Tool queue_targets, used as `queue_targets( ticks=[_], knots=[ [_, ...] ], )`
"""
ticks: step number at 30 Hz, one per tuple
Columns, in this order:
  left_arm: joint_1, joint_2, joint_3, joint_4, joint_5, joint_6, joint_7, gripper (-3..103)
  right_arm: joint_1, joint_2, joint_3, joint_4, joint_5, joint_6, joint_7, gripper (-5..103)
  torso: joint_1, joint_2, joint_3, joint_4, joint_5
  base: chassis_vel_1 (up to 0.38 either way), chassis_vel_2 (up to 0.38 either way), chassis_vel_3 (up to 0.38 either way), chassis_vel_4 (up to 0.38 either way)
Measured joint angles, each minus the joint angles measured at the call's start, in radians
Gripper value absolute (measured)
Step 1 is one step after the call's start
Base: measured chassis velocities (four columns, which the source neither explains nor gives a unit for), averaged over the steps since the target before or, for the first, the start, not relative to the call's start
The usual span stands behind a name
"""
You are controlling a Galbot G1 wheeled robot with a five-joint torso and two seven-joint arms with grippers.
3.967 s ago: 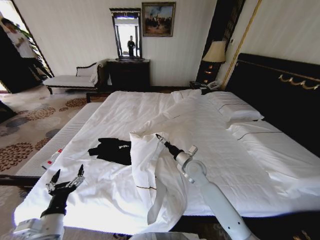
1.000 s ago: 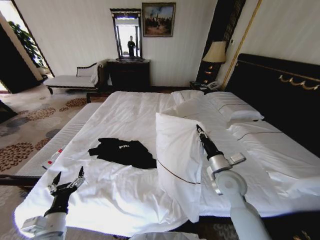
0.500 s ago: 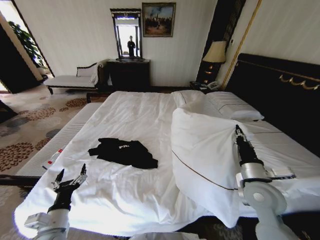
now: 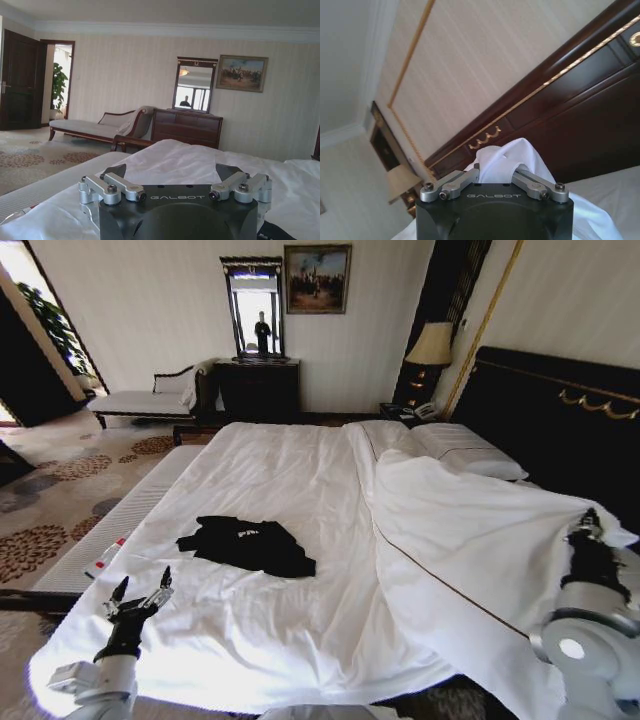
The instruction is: Fold the clothes on the bed.
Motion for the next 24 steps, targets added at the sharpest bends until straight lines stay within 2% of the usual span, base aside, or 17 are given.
queue_targets(
  ticks=[3, 5, 7, 10, 12, 24],
  knots=[
    [-0.004, 0.003, 0.003, 0.001, 0.001, 0.003, -0.001, 100, -0.039, 0.022, 0.032, -0.022, -0.027, 0.000, 0.077, 1, 0.000, 0.000, 0.000, 0.0002, -0.0002, 0.000, 0.000, 0.000, 0.000],
    [-0.005, 0.003, 0.004, 0.001, 0.001, 0.004, -0.001, 100, -0.046, 0.025, 0.037, -0.026, -0.028, 0.000, 0.092, 1, 0.000, 0.000, 0.000, 0.0001, -0.0002, 0.000, 0.000, 0.000, 0.000],
    [-0.008, 0.005, 0.004, 0.003, 0.002, 0.007, -0.001, 100, -0.081, 0.038, 0.062, -0.031, -0.033, -0.002, 0.165, 1, 0.000, 0.000, 0.000, 0.0002, -0.0001, 0.000, 0.000, 0.000, 0.000],
    [-0.009, 0.006, 0.004, 0.004, 0.002, 0.009, -0.001, 100, -0.105, 0.045, 0.080, -0.032, -0.038, -0.004, 0.211, 1, 0.000, 0.000, 0.000, 0.0003, 0.0000, 0.000, 0.000, 0.000, 0.000],
    [-0.011, 0.005, 0.006, 0.007, 0.005, 0.010, -0.001, 100, -0.133, 0.052, 0.108, -0.045, -0.051, -0.007, 0.280, 1, 0.000, 0.000, 0.000, 0.0002, -0.0001, 0.000, 0.000, 0.000, 0.000],
    [-0.012, -0.009, 0.021, 0.016, 0.024, 0.010, -0.002, 100, -0.207, 0.074, 0.108, -0.116, -0.054, 0.024, 0.346, 1, 0.000, 0.000, 0.000, 0.0002, -0.0003, 0.000, 0.000, 0.000, 0.000]
  ],
)
